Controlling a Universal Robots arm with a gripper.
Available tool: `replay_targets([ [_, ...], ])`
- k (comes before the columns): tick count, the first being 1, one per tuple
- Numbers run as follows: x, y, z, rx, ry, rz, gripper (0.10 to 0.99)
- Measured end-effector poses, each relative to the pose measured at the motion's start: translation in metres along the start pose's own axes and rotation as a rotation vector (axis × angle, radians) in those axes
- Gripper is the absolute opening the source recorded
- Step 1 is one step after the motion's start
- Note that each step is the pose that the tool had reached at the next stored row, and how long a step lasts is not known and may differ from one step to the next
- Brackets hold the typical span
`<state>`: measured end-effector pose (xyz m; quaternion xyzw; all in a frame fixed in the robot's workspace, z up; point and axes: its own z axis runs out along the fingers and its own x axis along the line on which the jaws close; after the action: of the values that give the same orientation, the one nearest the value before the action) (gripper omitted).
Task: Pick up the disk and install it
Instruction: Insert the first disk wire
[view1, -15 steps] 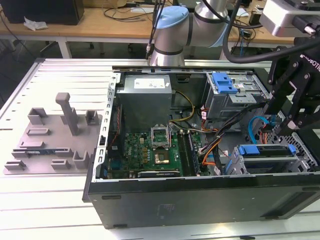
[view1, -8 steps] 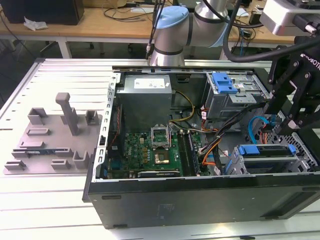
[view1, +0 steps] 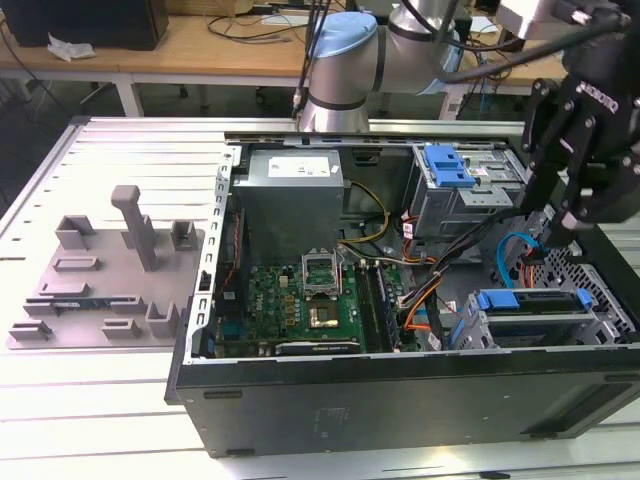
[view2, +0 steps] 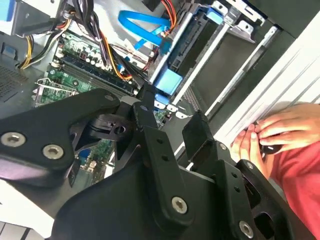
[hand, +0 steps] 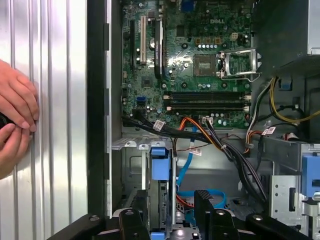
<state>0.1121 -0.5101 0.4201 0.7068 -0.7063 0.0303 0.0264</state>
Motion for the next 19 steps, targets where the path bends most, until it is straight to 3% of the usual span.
replay_targets([
  [2, -0.0092, 0.0, -0.0007, 0.0, 0.0173, 0.0, 0.502],
  [3, -0.0228, -0.0001, -0.0019, 0.0, 0.0427, 0.0, 0.502],
  [4, -0.0382, -0.0057, -0.0028, -0.001, 0.0927, 0.0, 0.502],
  [5, -0.0396, -0.013, -0.0026, -0.004, 0.099, -0.001, 0.502],
  [9, -0.0424, -0.0512, -0.0019, -0.012, 0.107, 0.001, 0.502],
  [12, -0.0444, -0.0699, -0.0016, -0.013, 0.1101, 0.003, 0.502],
  [15, -0.0449, -0.0744, 0.0028, -0.019, 0.1183, 0.051, 0.502],
  [19, -0.0489, -0.0744, 0.0108, -0.027, 0.1194, 0.102, 0.502],
])
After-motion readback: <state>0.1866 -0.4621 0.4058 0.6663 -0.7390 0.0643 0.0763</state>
